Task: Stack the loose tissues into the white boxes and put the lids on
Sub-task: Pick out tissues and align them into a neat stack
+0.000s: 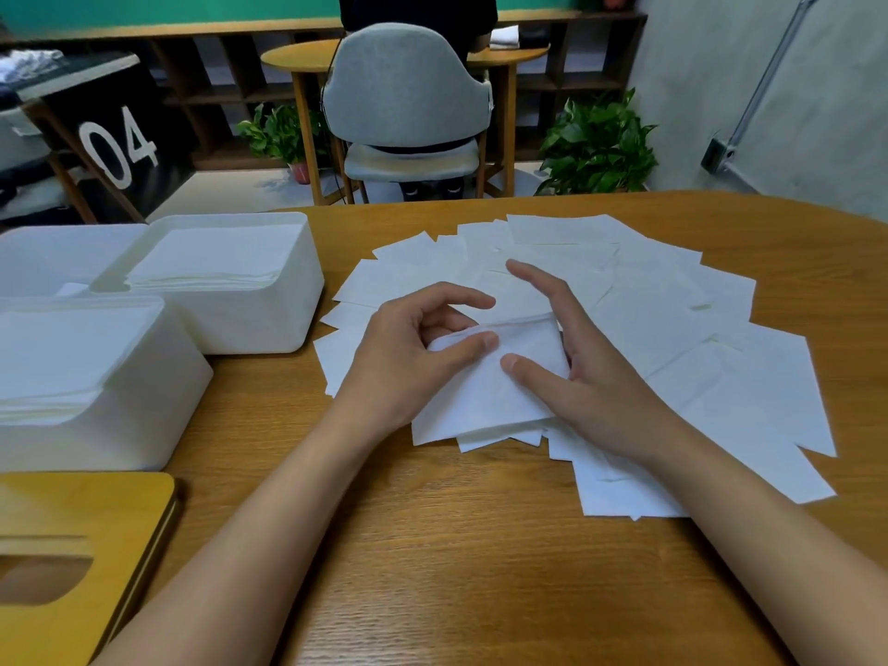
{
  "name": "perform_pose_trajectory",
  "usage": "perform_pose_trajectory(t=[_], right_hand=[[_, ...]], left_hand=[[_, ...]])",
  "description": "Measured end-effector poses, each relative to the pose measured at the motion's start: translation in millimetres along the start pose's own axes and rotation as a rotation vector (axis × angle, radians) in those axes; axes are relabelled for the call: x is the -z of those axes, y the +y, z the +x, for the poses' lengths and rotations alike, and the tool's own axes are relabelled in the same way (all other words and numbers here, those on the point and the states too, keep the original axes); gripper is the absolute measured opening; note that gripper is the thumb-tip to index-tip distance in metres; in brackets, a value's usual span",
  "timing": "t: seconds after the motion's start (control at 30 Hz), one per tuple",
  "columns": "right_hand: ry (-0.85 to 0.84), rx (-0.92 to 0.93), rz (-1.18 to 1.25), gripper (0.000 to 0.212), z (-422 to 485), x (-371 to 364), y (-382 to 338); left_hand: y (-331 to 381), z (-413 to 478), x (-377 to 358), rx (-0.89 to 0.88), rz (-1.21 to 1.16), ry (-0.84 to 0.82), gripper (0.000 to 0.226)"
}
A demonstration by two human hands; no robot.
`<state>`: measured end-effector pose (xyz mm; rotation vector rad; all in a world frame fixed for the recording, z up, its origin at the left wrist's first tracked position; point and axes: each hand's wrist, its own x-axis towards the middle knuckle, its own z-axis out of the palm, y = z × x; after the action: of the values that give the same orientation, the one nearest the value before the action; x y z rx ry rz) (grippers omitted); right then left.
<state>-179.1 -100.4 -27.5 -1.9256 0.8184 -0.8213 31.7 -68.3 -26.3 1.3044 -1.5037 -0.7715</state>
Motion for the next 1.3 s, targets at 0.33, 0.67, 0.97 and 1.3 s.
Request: perform_pose_trajectory(t=[0.33, 0.67, 0.97, 1.3], right_hand=[[0.077, -0.042, 0.321, 0.051, 1.2, 12.2, -3.5], [0.103, -0.110, 0.070, 0.032, 4.5, 21.2, 2.6], [0.464, -0.159, -0.011, 0.043, 10.7, 44.5, 14.5], [0.586, -0.124, -0.021, 0.044, 15.3, 44.9, 25.2]], left_hand=[[-1.4, 2.6, 8.5, 0.161, -0.045, -0.017, 0.024], [-9.0, 4.1, 5.8, 0.054, -0.020, 0.120, 0.028], [-29.4, 3.4, -4.3, -0.121, 0.562, -0.068, 0.043], [-30.3, 25.0, -34.2, -0.254, 0.567, 0.008, 0.037]])
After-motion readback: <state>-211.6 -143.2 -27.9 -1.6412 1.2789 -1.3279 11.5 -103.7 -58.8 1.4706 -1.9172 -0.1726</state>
